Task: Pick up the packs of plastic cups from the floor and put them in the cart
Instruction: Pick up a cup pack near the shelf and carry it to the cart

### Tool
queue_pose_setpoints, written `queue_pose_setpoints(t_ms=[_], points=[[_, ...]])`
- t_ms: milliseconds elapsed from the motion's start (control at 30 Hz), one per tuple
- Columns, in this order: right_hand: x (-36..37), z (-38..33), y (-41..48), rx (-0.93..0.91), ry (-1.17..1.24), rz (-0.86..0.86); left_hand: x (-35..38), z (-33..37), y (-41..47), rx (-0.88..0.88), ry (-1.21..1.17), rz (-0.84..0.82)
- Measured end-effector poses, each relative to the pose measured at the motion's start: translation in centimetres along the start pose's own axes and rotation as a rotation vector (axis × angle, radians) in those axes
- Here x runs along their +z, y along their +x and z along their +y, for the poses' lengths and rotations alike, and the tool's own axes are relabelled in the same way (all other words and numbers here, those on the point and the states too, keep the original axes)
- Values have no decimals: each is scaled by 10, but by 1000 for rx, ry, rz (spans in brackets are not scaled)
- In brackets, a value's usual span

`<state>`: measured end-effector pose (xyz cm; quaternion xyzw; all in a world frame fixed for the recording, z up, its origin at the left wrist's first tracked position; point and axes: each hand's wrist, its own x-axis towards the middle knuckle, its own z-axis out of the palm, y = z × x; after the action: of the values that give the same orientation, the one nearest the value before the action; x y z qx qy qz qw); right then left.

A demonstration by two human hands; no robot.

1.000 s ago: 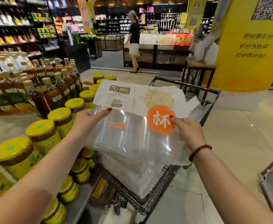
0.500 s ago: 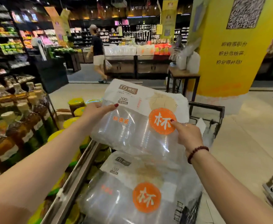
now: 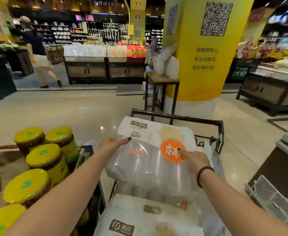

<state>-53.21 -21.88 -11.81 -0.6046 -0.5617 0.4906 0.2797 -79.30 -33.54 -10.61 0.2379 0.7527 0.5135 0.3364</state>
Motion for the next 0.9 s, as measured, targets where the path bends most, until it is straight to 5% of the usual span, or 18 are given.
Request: queue_pose_setpoints(t_ms=[533, 900], points=[[18, 24, 8, 36, -197, 122, 15, -43, 34, -38, 98, -129], [-23, -18, -14, -250, -370, 102, 16, 8, 9, 299, 489, 61]])
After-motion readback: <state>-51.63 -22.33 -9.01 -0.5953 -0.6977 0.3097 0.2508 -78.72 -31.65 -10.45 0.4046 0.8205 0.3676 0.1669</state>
